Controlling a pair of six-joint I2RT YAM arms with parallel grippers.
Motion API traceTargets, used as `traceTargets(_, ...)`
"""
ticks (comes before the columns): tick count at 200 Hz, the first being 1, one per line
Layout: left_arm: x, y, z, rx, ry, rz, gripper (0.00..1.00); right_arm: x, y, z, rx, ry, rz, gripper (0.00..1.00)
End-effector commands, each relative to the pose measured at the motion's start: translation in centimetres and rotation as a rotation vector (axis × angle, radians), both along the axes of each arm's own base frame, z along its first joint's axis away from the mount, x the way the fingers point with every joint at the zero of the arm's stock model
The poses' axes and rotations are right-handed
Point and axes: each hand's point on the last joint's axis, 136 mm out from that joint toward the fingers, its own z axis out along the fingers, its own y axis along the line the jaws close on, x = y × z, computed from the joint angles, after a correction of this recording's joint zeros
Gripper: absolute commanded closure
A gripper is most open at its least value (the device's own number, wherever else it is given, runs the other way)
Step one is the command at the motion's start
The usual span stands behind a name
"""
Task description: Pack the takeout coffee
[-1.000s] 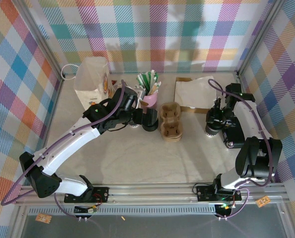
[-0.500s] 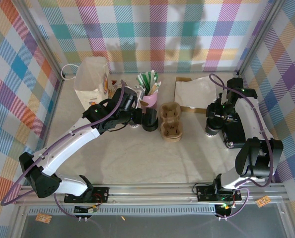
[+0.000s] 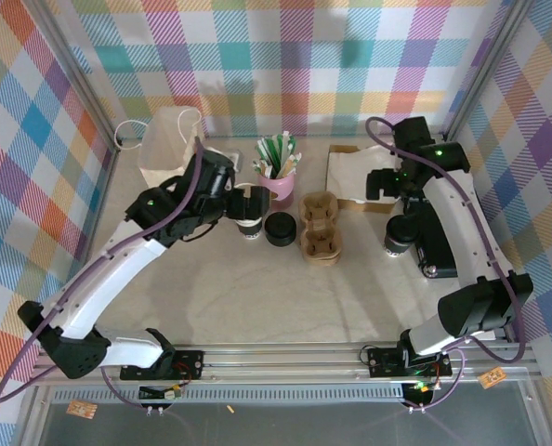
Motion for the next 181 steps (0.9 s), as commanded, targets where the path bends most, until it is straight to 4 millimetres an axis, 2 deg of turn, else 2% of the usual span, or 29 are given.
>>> traceTargets(1, -1.2, 3.7, 1.7, 0.061, -0.024, 0.068, 0.00, -2.0, 0.1, 2.2, -0.054, -0.029, -0.062, 0.01)
traceTargets(26, -2.0, 5.2, 2.2, 0.069, -0.028, 0.090, 0.00, -2.8, 2.7, 3.5, -0.072, -0.047, -0.011, 0.01)
traceTargets(68, -2.9, 6.9, 2.5, 0.073, -0.017, 0.135, 0.00, -4.5, 7.9, 4.0, -0.023, -0.031, 0.117, 0.00)
traceTargets(117, -3.1, 8.6, 2.5, 0.064, 0.000, 0.232, 0.00, -5.5, 13.6, 3.3, 0.012, 0.002, 0.247, 0.17)
traceTargets(156, -3.7, 10.4, 1.8, 0.094, 0.027, 0.291, 0.00, -5.5, 18.2, 1.9, 0.015, 0.007, 0.346, 0.35)
traceTargets(181, -4.1, 11.7, 1.0, 0.113, 0.047, 0.332, 0.00, -5.4, 20.8, 0.4, 0.016, 0.006, 0.380, 0.36)
